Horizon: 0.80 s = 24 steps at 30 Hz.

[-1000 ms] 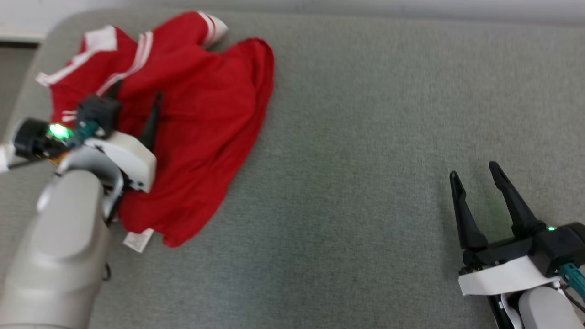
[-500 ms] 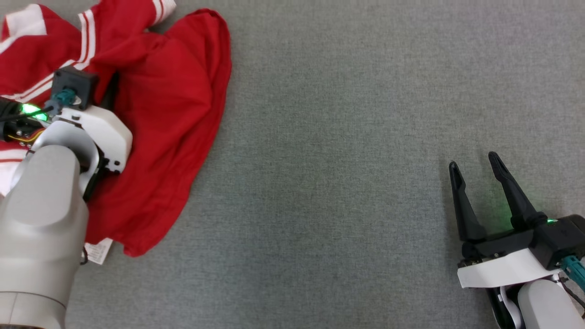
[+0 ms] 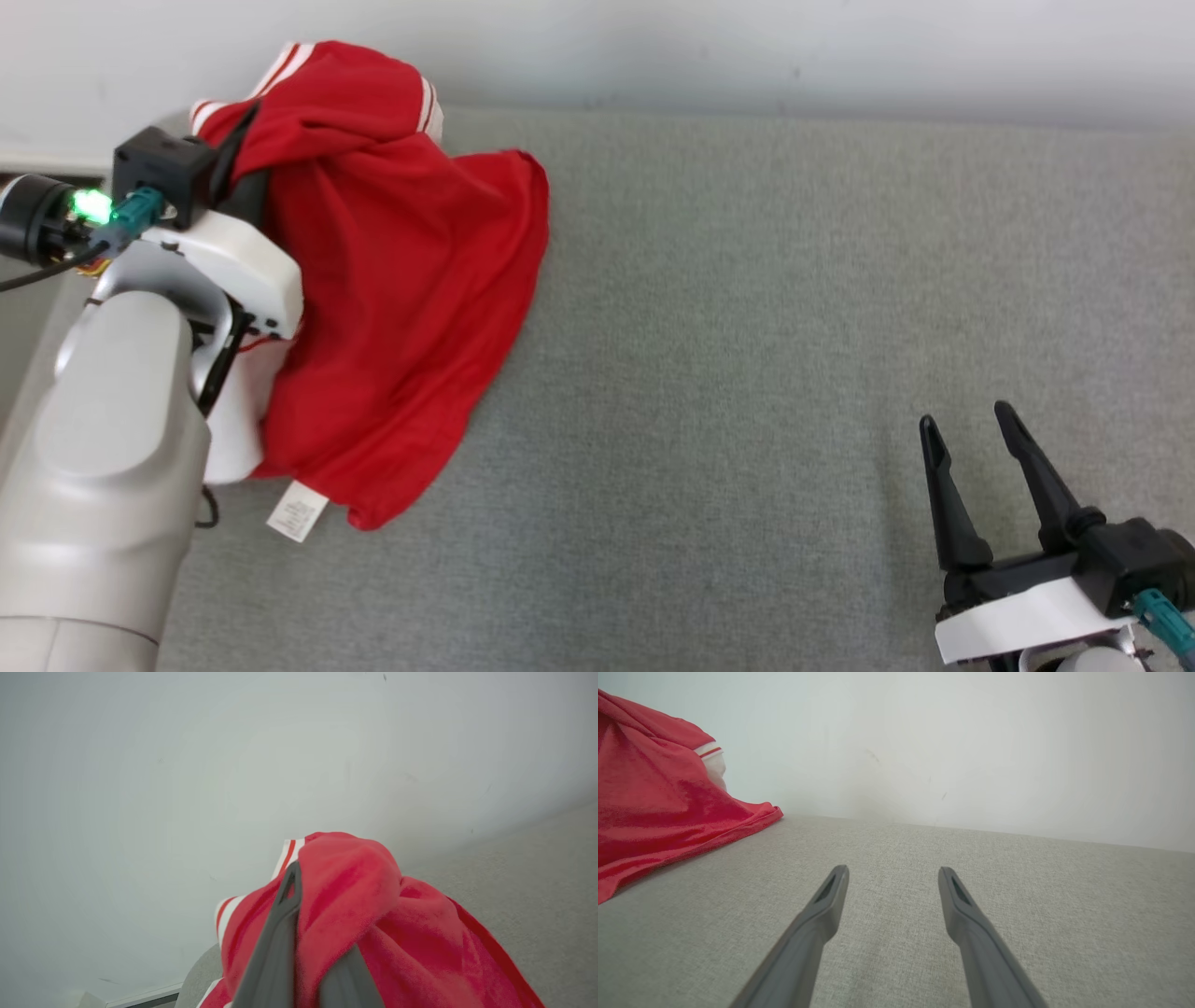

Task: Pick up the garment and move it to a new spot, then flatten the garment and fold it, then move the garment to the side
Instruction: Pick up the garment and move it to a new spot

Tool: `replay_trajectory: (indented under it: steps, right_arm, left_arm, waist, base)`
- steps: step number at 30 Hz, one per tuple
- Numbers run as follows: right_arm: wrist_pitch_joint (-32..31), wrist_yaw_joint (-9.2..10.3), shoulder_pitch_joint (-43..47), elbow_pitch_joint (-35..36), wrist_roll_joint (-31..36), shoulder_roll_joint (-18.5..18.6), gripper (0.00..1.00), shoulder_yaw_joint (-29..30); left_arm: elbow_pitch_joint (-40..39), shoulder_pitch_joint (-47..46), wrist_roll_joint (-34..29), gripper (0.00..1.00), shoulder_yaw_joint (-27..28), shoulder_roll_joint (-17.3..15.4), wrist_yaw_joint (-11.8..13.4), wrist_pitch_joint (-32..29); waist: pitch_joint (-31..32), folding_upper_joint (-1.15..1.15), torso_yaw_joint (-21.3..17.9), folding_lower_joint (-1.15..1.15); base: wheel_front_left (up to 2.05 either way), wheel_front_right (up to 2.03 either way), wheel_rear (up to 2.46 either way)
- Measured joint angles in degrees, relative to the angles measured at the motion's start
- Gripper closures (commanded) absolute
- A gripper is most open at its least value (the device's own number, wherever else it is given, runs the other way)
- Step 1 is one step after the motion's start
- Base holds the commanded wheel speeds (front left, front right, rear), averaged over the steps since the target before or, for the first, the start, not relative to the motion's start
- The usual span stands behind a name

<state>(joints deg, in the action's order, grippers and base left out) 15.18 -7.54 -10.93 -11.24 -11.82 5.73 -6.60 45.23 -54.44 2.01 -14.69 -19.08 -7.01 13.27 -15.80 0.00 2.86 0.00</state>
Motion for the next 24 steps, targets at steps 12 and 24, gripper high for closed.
replay_trajectory:
  steps: [12,24]
  right_arm:
    - [0.00,0.00,4.38,-0.01,-0.51,-0.57,0.00,0.15]
    - [0.00,0.00,6.40,0.02,-0.79,-0.98,0.00,0.35]
  left_arm:
    - [-22.07,7.51,11.11,1.00,-1.16,2.24,-0.31,-10.56]
    - [-44.17,14.25,21.49,1.00,-1.04,3.22,-0.16,-21.13]
  waist:
    - [8.83,0.00,-0.72,-0.01]
    - [11.45,0.00,-8.13,-0.01]
  base:
    - [0.00,0.00,0.00]
    - [0.00,0.00,0.00]
